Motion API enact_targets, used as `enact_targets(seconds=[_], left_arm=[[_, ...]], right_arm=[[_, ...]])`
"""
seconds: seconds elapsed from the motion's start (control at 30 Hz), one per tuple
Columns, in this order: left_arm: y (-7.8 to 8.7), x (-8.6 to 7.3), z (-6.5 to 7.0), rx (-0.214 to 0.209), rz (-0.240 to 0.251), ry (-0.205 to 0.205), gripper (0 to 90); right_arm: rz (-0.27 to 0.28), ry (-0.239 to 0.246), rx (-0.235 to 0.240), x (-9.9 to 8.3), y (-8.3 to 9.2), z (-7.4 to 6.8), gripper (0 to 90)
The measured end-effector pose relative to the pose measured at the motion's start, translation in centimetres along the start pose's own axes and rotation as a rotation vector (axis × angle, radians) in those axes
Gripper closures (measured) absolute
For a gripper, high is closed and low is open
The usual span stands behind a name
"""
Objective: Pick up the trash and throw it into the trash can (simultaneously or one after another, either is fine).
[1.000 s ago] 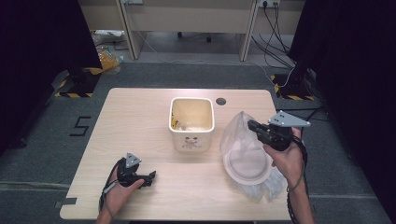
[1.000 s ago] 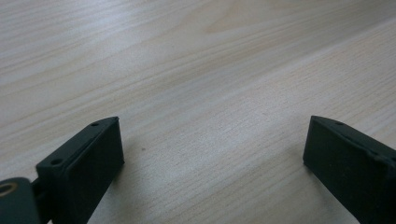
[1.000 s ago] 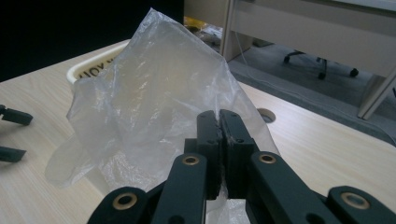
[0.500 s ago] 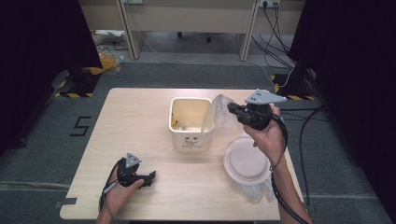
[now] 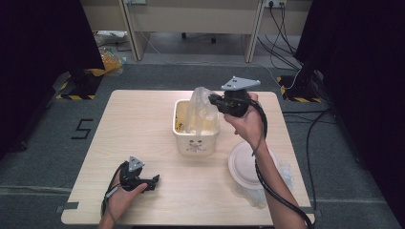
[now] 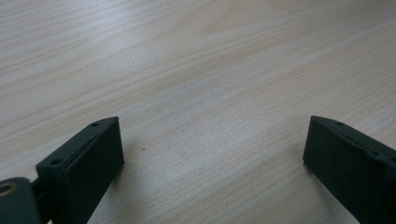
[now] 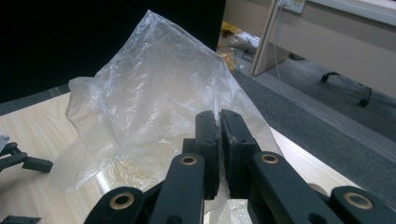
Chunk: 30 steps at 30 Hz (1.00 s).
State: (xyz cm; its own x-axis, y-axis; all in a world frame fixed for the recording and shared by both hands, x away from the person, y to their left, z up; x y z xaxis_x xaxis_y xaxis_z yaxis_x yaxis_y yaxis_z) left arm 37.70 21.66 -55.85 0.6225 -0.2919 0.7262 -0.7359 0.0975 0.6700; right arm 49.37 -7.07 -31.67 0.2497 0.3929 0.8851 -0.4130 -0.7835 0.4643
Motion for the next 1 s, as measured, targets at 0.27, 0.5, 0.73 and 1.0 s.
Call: enact_targets(seconds=[0.27, 0.5, 0.73, 1.0], left_arm=[[0.0, 0.0, 0.0, 0.000, 0.000, -0.001, 4.2], [0.0, 0.0, 0.0, -0.001, -0.003, -0.008, 4.2], [0.0, 0.0, 0.0, -0.002, -0.005, -0.008, 4.2], [0.0, 0.0, 0.0, -0.003, -0.005, -0.007, 4.2]], right_arm=[[-0.029, 0.006, 0.027, 1.2, -3.1, 0.1, 86.1], [-0.052, -0.002, 0.047, 1.1, -5.1, 0.1, 85.4], [-0.106, -0.052, 0.048, -1.4, -6.7, 1.4, 85.3], [-0.176, -0.104, 0.047, -4.3, -8.4, 2.8, 84.1]])
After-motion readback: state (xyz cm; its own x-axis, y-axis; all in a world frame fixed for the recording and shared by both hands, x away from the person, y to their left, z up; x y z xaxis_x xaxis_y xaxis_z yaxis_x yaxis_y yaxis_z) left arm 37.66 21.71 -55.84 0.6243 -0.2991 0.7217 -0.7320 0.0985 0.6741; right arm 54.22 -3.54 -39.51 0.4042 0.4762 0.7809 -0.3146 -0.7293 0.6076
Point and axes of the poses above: each handheld gripper's, and its own axes: y roughly backward along the jaws, x roughly out of its top, z roughly to its right, the point moved 5 cm from there along -y, roughly forward along the jaws, and after that the axes turned 15 degrees about x, right-handed, at the moved point
